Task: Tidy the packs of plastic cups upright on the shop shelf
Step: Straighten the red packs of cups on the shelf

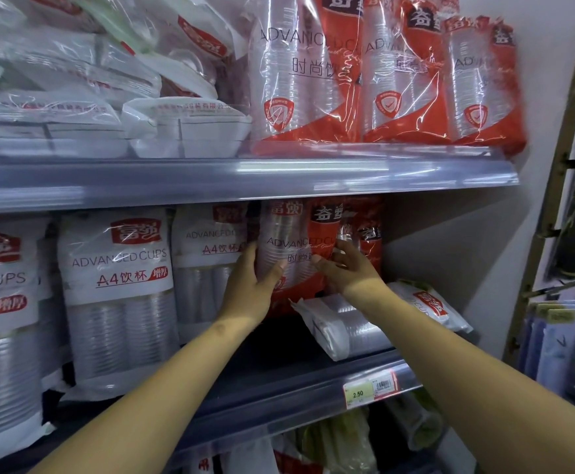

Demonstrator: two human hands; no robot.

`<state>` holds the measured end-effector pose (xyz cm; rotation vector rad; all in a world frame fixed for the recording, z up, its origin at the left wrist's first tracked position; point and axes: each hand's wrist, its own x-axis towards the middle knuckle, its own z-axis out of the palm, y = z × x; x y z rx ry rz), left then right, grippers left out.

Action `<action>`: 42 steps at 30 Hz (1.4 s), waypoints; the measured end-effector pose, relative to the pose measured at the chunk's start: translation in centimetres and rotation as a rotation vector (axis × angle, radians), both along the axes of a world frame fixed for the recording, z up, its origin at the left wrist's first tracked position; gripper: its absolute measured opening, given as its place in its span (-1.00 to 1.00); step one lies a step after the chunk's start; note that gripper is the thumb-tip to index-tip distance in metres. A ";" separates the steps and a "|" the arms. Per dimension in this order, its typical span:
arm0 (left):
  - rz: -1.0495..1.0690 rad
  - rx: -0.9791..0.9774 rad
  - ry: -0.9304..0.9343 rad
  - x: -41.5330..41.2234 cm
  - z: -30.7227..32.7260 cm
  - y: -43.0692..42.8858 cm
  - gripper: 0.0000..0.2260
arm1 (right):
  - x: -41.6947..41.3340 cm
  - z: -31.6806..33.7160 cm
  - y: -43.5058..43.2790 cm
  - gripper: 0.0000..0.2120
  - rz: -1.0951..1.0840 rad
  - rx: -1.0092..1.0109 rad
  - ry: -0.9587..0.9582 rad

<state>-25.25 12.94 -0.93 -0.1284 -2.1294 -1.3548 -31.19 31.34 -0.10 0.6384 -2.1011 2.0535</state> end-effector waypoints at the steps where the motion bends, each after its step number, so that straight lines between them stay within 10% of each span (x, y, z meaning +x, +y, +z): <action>1: -0.001 -0.003 0.002 0.0 -0.1 0.0 -0.48 | -0.1 -0.1 0.2 -0.44 -0.002 0.021 0.003; 14: -0.018 0.061 -0.057 0.3 -2.0 0.4 -0.49 | -0.8 -1.3 1.4 -0.67 -0.082 0.377 0.131; 25: -0.006 0.068 -0.076 -0.1 -1.9 0.3 -0.52 | 0.0 0.2 1.7 -0.48 -0.139 0.572 0.155; 42: 0.162 0.101 -0.046 -1.0 -1.3 0.0 -0.47 | -0.8 -0.1 0.0 -0.55 -0.188 0.364 0.047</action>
